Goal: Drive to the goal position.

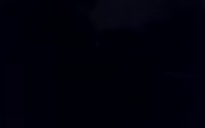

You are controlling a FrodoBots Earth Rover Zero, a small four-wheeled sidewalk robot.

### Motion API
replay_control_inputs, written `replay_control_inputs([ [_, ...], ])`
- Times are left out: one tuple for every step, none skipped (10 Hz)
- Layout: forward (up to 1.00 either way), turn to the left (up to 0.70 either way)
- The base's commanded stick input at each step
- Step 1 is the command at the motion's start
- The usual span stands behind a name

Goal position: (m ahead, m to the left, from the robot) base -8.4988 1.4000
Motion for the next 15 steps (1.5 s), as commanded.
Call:
replay_control_inputs([
  [-0.99, 0.00],
  [-1.00, 0.00],
  [-1.00, 0.00],
  [-1.00, 0.00],
  [-1.00, 0.00],
  [-1.00, 0.00],
  [-1.00, 0.00],
  [-1.00, 0.00],
  [-1.00, 0.00],
  [-1.00, 0.00],
  [-1.00, 0.00],
  [-1.00, 0.00],
  [-1.00, 0.00],
  [-1.00, 0.00],
  [-1.00, 0.00],
])
